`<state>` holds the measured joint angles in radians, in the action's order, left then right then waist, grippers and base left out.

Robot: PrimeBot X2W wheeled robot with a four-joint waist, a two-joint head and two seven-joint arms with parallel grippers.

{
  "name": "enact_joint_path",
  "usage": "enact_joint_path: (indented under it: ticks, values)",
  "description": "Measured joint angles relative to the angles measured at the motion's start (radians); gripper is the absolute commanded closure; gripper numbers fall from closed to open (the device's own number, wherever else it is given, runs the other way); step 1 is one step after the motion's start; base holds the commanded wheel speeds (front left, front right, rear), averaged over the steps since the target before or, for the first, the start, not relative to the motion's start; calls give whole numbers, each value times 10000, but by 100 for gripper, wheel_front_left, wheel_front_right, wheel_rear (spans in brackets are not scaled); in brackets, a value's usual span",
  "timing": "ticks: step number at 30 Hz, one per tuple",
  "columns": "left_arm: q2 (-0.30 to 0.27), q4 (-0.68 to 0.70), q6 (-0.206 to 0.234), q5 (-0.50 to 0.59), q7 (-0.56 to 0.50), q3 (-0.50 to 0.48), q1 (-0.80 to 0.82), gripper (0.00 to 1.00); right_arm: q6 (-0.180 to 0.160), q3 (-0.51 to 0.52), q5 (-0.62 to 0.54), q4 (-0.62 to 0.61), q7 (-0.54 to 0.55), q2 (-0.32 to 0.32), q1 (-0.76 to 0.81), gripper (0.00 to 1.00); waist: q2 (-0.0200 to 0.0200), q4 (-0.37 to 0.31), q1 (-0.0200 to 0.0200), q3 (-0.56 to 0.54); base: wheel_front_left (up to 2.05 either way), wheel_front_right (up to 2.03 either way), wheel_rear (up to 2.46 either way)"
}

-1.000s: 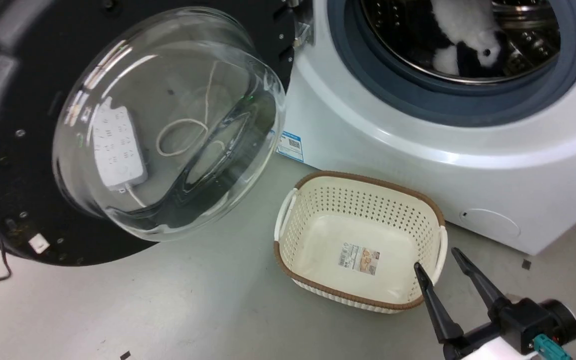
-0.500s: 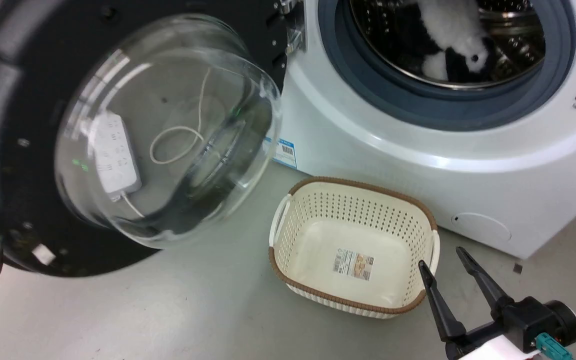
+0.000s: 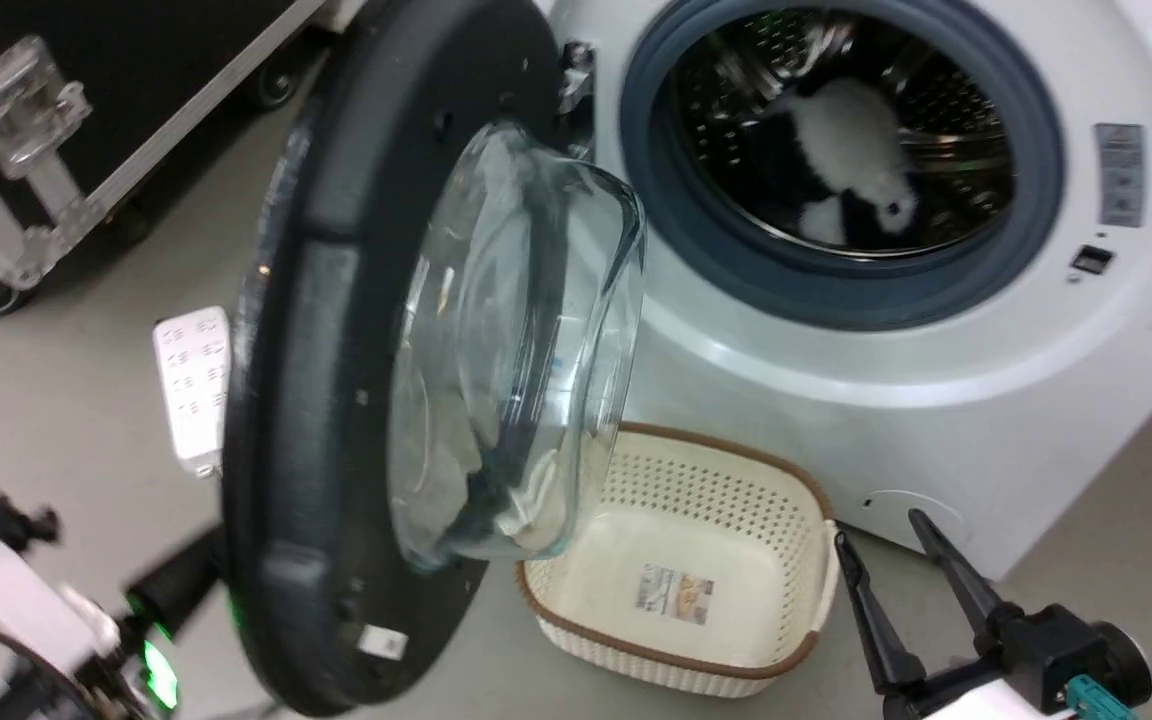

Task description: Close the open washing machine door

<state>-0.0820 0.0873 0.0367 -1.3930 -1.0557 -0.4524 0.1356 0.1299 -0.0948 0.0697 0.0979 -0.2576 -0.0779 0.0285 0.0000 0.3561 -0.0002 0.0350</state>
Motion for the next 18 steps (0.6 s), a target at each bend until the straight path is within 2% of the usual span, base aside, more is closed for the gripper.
enact_joint_path:
  ticks: [5,10,15,18]
  values:
    - [205,702,67,-723,313,943,-1162,100,0,84,-107,-35,0,29,12,0,0,-484,0,-76,0,0,0]
    - [290,711,211,-2360,2011,2773,-2099,100,0,228,-173,-6,0,-2,-3,0,1,-1108,1,24,0,0,0]
    - [295,297,-226,-2784,3283,4266,-2329,100,0,527,-238,-13,-2,-10,-38,0,1,-1902,1,269,0,0,0]
    - [297,-119,-451,-3509,4159,5033,-2208,100,0,807,-270,-12,-2,-13,-147,0,0,-2423,2,487,0,0,0]
